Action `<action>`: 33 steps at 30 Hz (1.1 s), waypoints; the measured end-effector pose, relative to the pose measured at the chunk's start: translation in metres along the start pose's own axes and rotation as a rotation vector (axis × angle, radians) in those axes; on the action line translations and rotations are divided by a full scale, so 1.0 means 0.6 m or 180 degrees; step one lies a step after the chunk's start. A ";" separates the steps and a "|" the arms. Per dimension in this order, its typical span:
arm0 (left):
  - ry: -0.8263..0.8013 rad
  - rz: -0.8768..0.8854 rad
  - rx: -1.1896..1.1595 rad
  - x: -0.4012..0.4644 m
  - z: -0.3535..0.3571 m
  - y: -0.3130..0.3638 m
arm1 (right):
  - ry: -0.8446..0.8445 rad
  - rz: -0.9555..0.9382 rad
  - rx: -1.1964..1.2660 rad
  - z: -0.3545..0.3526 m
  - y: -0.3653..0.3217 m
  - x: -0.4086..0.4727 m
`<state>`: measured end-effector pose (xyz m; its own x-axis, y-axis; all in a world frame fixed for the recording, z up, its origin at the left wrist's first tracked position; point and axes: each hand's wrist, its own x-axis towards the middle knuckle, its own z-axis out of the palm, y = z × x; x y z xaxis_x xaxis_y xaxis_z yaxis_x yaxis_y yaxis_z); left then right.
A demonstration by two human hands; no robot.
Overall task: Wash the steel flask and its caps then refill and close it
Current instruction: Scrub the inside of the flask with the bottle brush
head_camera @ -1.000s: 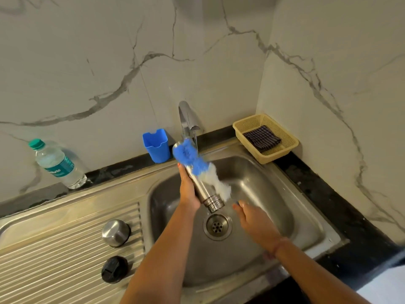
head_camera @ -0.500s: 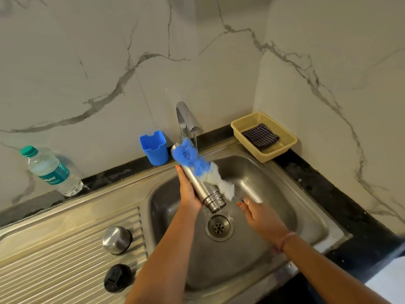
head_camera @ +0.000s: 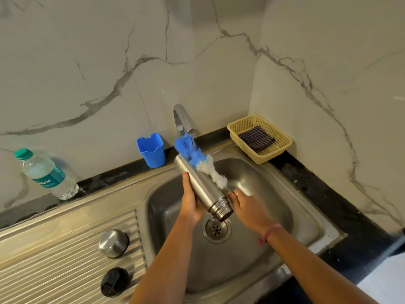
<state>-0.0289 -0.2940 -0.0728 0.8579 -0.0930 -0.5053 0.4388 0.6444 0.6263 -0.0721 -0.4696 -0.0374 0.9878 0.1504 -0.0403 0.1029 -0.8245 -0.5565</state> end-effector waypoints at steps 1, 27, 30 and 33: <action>-0.0006 0.0019 0.0022 0.003 -0.008 0.003 | -0.0032 0.0046 0.0032 0.009 0.006 -0.024; 0.0316 0.0189 -0.0002 -0.004 0.012 0.014 | 0.0001 0.0138 0.0253 0.008 -0.018 -0.006; 0.0339 0.0227 -0.0174 0.002 0.001 0.028 | -0.0118 0.0133 0.0161 0.024 0.028 -0.070; 0.0358 0.0194 -0.0324 0.006 -0.002 0.036 | -0.0440 0.0263 0.0250 0.033 0.060 -0.132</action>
<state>-0.0168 -0.2796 -0.0614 0.8443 0.0306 -0.5350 0.3524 0.7205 0.5972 -0.1487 -0.5006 -0.0707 0.9665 0.1618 -0.1993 0.0070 -0.7927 -0.6095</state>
